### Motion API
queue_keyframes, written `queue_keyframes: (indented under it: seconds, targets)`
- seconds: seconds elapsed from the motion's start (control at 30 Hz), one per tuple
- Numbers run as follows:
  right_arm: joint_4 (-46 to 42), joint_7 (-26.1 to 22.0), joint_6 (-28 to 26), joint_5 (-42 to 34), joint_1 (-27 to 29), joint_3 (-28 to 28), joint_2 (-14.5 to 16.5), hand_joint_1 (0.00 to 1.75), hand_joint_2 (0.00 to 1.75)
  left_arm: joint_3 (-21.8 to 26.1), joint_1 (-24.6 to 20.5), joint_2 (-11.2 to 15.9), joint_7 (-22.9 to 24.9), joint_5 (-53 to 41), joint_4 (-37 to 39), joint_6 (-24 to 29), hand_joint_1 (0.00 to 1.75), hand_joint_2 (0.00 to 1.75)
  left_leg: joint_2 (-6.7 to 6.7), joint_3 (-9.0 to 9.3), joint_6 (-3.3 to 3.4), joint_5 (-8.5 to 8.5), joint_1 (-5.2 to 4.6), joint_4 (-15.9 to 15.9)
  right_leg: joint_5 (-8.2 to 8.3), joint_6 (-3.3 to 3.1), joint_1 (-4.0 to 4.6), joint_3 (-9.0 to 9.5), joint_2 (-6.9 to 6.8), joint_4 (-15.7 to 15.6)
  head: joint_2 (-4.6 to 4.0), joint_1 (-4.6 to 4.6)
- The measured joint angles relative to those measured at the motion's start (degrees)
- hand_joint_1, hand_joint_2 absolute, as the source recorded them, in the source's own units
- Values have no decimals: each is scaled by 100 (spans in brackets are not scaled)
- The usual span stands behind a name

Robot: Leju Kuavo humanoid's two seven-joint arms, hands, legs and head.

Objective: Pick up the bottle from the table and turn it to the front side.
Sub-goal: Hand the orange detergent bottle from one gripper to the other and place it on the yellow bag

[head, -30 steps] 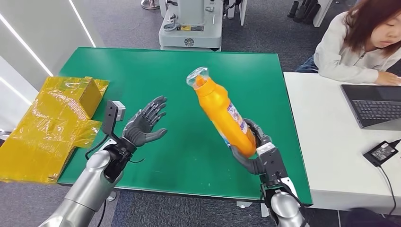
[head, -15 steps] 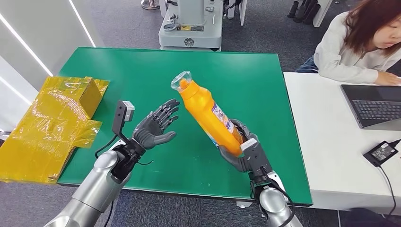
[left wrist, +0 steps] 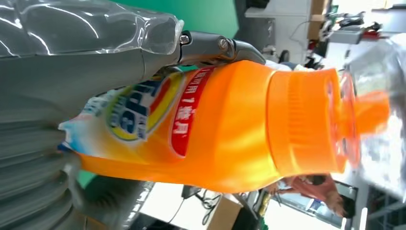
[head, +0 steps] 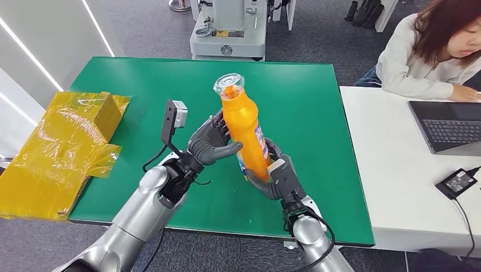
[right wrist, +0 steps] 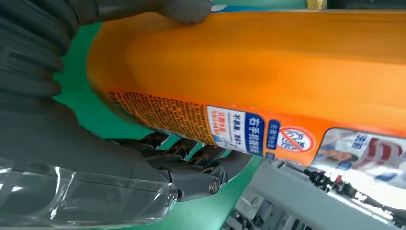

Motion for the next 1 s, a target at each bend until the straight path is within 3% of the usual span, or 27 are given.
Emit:
queue_keyframes:
  seconds: [0.2,0.47,0.7,0.73,0.83,0.87,1.0]
  targets:
    - [611,-114,101,-2,-454,130,195,175,175,-48,-118,-72,-487,-482,262,452,0,175,1,2,-1,2,1,0,2,-2,0,0,0,4,0,0]
    - [1287,-178,158,-3,-825,280,377,175,175,-206,-391,-219,-1073,-1907,1070,1311,0,175,-3,-2,0,2,-1,0,1,-2,0,0,-2,3,0,1]
    - [1610,-183,168,1,-952,373,411,175,175,-219,-510,-249,-1101,-2007,1620,1282,0,175,-4,-2,0,1,-1,1,1,-2,0,0,-3,3,0,0]
    - [1636,-183,167,4,-954,376,413,175,175,-218,-511,-245,-1097,-1964,1657,1239,31,175,-4,-2,0,1,-1,0,1,-2,0,0,-3,3,0,0]
    - [1694,-183,160,12,-961,392,415,175,175,-214,-512,-226,-1088,-1847,1740,1113,162,175,-4,-2,0,1,-1,0,1,-2,0,0,-3,4,0,-1]
    - [1711,-183,155,13,-967,398,415,175,175,-213,-512,-218,-1088,-1818,1760,1081,175,175,-4,-2,0,1,0,0,1,-2,0,0,-3,4,0,-1]
    - [1748,-183,114,48,-986,407,415,175,175,-172,-512,-189,-1092,-1657,1795,963,175,175,-4,-2,-1,2,0,0,1,-2,0,0,-3,4,0,0]
